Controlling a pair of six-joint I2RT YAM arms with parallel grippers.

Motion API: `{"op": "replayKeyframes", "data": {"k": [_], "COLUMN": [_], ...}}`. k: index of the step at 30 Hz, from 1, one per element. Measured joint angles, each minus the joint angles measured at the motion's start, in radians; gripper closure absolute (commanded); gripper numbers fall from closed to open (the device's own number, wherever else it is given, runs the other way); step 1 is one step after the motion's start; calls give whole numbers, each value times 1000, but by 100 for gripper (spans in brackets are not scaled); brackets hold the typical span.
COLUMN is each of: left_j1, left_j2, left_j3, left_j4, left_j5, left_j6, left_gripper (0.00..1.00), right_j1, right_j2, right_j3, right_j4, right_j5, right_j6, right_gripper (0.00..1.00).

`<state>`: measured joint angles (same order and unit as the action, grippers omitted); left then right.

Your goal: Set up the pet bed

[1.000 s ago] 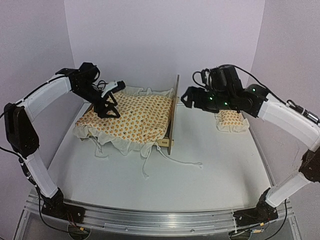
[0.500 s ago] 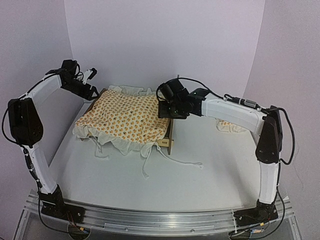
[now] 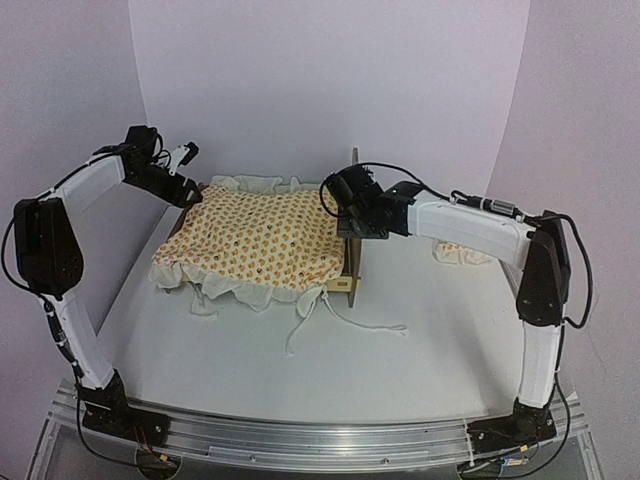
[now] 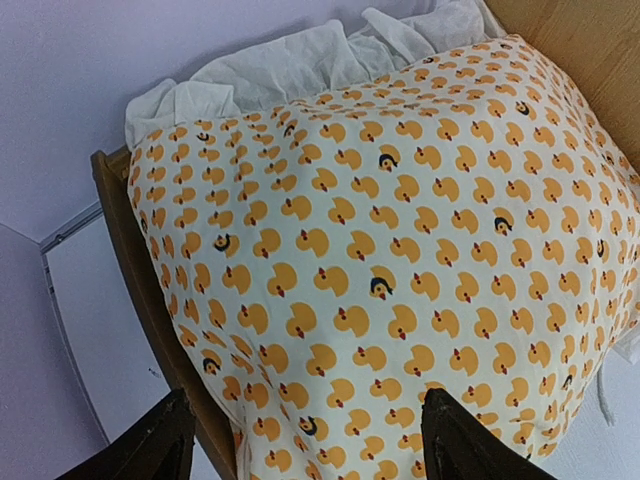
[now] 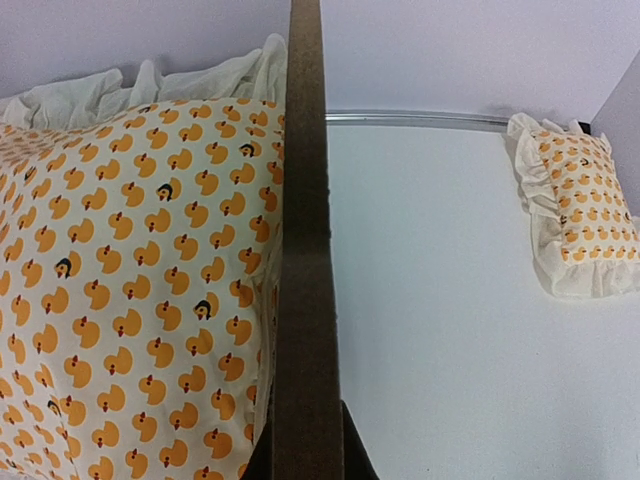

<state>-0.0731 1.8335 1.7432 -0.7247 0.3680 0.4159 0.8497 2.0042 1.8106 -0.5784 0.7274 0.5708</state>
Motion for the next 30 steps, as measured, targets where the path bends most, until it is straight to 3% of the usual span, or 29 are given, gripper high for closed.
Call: {"op": "replayKeyframes", "data": {"k": [7, 17, 27, 28, 30], "left_j1": [-29, -201, -243, -245, -249], "left_j2": [-50, -65, 120, 149, 217], "left_j3": [-23, -96, -89, -76, -29], "left_j4": [-1, 3, 78, 78, 79], "left_j5": [9, -34, -65, -73, -87], "left_j6": [1, -12, -50, -50, -50], "left_gripper": [23, 19, 16, 16, 15], "right_j1": [1, -57, -114, -118, -129], "right_j2": [-229, -693, -737, -718, -678], "right_j3": [-275, -645, -714, -699, -663], "right_j4": [8, -142, -121, -121, -118], "right_j5": [-22, -128, -208, -208, -207], "right_j6": [4, -33, -43, -47, -54], "right_gripper": [100, 99, 100, 98, 79]}}
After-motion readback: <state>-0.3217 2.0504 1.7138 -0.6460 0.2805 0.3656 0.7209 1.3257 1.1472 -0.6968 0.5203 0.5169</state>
